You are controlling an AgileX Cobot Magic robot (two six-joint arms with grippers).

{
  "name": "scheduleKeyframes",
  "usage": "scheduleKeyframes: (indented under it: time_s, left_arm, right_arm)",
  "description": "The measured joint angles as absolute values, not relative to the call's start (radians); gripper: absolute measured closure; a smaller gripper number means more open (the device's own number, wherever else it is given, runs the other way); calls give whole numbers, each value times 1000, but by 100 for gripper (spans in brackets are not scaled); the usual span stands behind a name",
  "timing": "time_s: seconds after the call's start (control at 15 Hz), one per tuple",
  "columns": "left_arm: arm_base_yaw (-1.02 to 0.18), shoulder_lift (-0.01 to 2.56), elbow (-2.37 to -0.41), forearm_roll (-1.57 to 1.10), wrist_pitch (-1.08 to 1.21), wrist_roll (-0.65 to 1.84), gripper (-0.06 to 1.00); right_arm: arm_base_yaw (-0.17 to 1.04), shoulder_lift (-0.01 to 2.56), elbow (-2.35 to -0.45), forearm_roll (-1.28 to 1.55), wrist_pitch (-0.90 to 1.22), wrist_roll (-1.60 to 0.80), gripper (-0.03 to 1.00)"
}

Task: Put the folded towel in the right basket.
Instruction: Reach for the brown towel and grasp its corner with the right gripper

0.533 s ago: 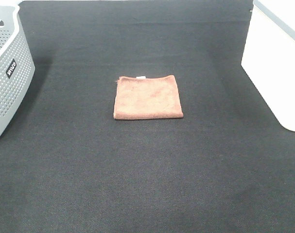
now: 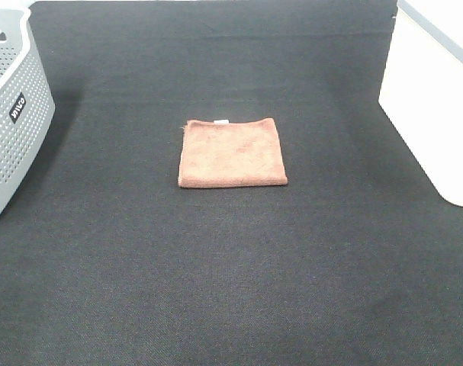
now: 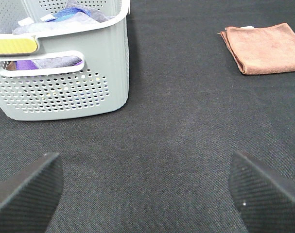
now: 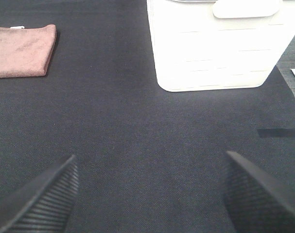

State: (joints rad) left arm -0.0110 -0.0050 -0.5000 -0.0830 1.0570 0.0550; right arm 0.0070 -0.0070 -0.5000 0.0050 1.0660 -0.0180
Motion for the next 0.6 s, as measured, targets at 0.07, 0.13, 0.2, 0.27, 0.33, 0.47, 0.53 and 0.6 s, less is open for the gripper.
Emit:
scheduleKeyframes:
  time_s: [0.07,0.13,0.2,0.27,0.33,0.47,0.53,0.6]
  left_arm:
    - [-11,-5,-500,-83,1057,55,7]
    - [-11,-5,-500,-83,1057,55,7]
    - [-11,-5,-500,-83,1057,55,7]
    - [-11,-5,-500,-83,1057,55,7]
    - [-11,-5,-500,-83,1057,55,7]
    - [-11,-5,-500,-83,1057,55,7]
    - [-11,-5,-500,-83,1057,55,7]
    - [-11,-5,-500,-83,1057,55,7]
  right_arm:
    - [7,-7,-500,5,1066,-18,21]
    - [7,-7,-500,5,1066,-18,21]
    - [7,-7,-500,5,1066,-18,21]
    - [7,-7,-500,5,1066,-18,21]
    - [7,-7,-500,5,1066,-18,21]
    - [7,-7,-500,5,1066,-18,21]
    - [7,-7,-500,5,1066,-18,21]
    - [7,-7,-500,5,1066,-18,21]
